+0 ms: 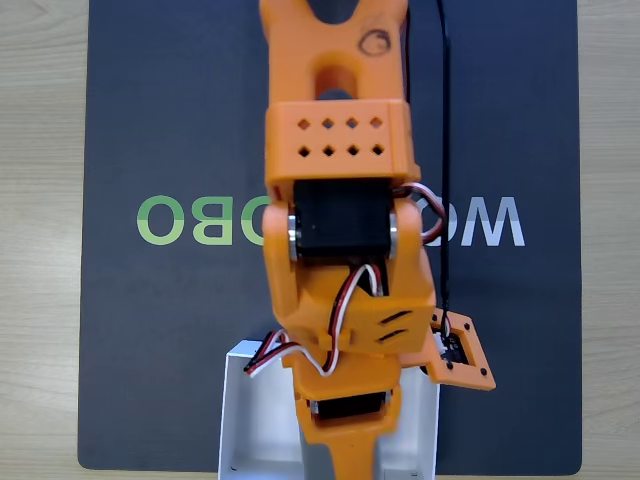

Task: Grab the usb to bin

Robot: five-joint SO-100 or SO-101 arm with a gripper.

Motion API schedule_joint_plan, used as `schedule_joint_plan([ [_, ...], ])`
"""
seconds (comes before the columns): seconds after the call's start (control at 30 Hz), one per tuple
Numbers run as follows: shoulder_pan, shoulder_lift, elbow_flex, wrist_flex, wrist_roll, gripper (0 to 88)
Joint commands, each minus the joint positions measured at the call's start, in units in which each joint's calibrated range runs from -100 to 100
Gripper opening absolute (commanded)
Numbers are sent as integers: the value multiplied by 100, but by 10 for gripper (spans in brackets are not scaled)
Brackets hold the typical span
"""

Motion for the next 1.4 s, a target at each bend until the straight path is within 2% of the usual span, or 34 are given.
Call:
schedule_joint_plan([
  [0.0,1,-155,-300,-13,141,495],
  [0.17,1,-163,-345,57,193,533],
  [0.4,144,-630,-300,57,151,523],
  [0.5,220,-1164,-291,397,83,516],
  [0.63,253,-1961,-291,1174,-222,384],
  [0.87,346,-3334,341,1838,-338,10],
  [1.17,556,-5903,3214,1768,-338,11],
  [1.37,498,-8302,6132,694,-296,30],
])
